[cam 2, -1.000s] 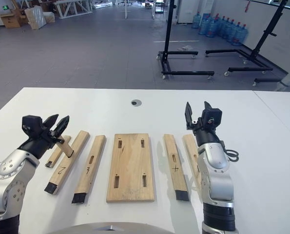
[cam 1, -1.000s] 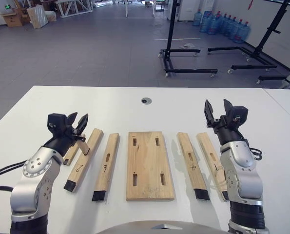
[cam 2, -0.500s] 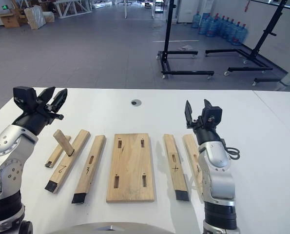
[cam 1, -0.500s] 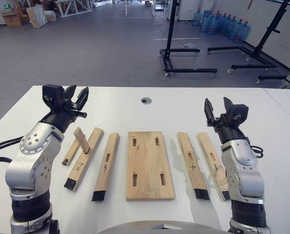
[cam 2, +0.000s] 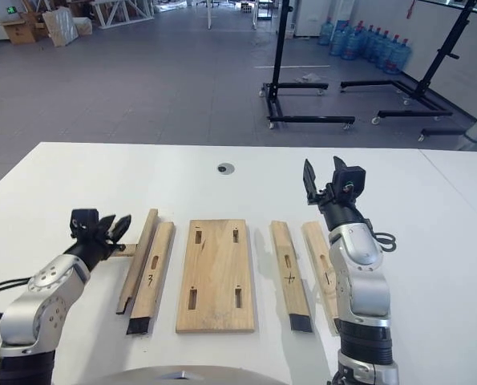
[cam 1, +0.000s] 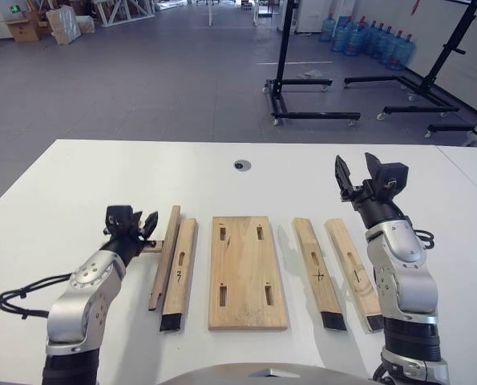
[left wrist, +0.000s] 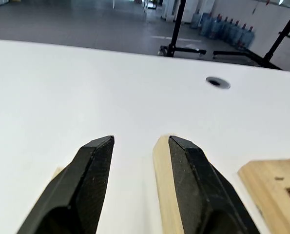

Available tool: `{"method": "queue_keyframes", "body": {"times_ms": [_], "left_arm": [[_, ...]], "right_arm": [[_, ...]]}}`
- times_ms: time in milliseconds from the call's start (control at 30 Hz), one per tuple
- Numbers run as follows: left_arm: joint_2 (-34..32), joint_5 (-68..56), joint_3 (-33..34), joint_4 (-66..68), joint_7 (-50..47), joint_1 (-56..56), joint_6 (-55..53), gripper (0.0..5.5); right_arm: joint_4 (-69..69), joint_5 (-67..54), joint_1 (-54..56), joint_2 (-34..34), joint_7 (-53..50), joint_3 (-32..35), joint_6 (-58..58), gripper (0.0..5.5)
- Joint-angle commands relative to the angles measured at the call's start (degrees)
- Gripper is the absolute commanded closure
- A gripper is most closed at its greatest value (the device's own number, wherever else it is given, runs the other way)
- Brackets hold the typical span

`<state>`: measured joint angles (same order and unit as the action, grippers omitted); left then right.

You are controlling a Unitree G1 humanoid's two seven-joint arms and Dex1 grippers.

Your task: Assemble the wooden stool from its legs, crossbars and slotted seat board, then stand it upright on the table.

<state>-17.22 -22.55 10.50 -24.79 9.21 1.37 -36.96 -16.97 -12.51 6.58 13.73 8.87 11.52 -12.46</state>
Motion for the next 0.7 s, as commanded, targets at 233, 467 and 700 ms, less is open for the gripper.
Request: {"method": "queue_keyframes", "body": {"times_ms": [233,467,700], "left_arm": [[-2.2,-3.2,3.3,-5.1,0.1,-8.8,-2.4,3.47],[-9.5,-5.0,4.1,-14.3,8.0,9.9,-7.1,3.47],[-12.4,-8.6,7.5,-22.6,10.8,22.6,-13.8,3.47]], "right_arm": [[0.2,0.4,0.1,-1.9,-0.7,-1.6,0.6,2.42],[-4.0,0.9,-4.3,-3.4,-2.4,-2.5,-0.4,2.42],[-11.0,1.4,-11.3,-5.4,-4.2,-4.6,-3.4,2.42]]}}
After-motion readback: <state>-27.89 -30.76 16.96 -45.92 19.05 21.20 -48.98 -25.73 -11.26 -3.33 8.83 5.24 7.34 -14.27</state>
